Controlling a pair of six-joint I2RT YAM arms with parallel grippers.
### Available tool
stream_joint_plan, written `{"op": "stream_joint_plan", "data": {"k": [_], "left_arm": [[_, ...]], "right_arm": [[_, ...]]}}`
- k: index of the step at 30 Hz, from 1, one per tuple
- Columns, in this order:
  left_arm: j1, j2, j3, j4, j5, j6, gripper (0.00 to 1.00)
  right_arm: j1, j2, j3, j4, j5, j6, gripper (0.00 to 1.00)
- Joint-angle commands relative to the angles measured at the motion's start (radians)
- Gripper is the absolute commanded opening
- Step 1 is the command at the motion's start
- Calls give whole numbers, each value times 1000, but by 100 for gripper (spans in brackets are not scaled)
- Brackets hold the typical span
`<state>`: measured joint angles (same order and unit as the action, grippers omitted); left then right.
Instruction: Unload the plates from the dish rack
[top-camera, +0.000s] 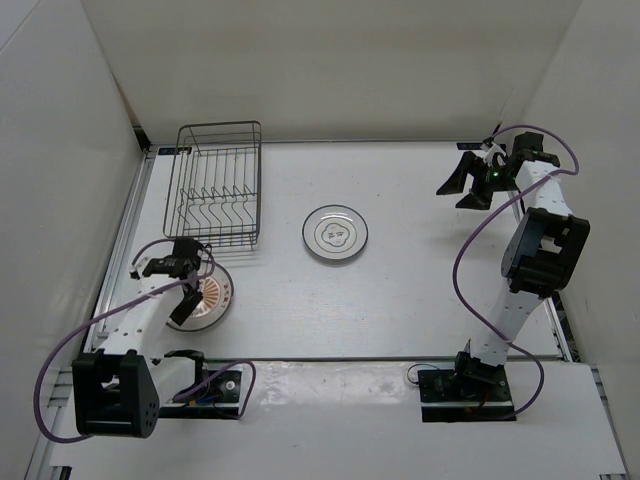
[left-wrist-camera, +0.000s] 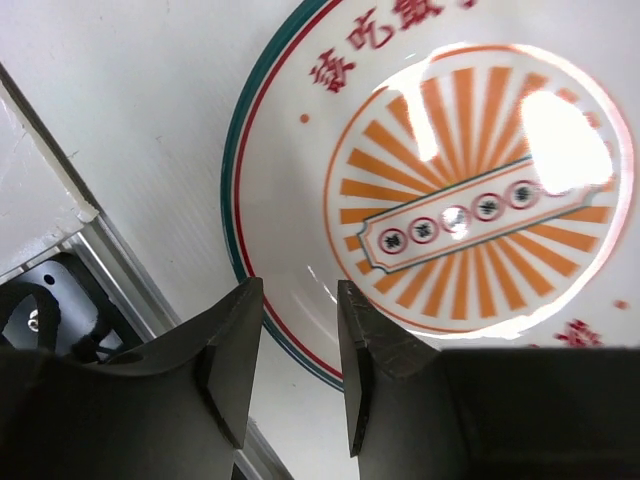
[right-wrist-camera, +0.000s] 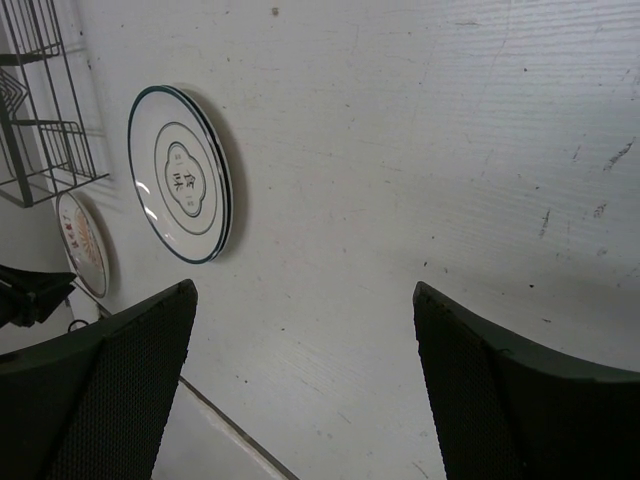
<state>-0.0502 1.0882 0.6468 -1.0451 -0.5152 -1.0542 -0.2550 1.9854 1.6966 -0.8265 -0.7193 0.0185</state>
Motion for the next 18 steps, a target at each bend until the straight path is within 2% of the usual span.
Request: {"op": "stream_joint_plan", "data": {"k": [1, 6, 9, 10, 11, 13, 14, 18], "left_arm": [[-8, -62, 51, -24, -40, 0, 47], [-11, -135, 74, 3, -40, 43, 50], [-16, -181, 83, 77, -20, 161, 52], [-17, -197, 82, 136, 15, 202, 56], [-17, -214, 77, 204, 36, 338, 63], [-16, -226, 74, 287, 94, 425, 77], [-17, -238, 74, 333, 136, 547, 99], [-16, -248, 103, 396, 242, 715, 99]], "right_arm": [[-3, -26, -17, 43, 26, -14, 90], [2, -17, -6, 0, 44, -69, 90], [5, -23, -18, -22, 75, -97, 90], [6, -30, -23, -20, 92, -101, 90], [11, -36, -34, -20, 99, -109, 90], [20, -54, -52, -22, 165, -150, 90], [32, -57, -60, -22, 176, -169, 90], [59, -72, -63, -43, 276, -177, 90]]}}
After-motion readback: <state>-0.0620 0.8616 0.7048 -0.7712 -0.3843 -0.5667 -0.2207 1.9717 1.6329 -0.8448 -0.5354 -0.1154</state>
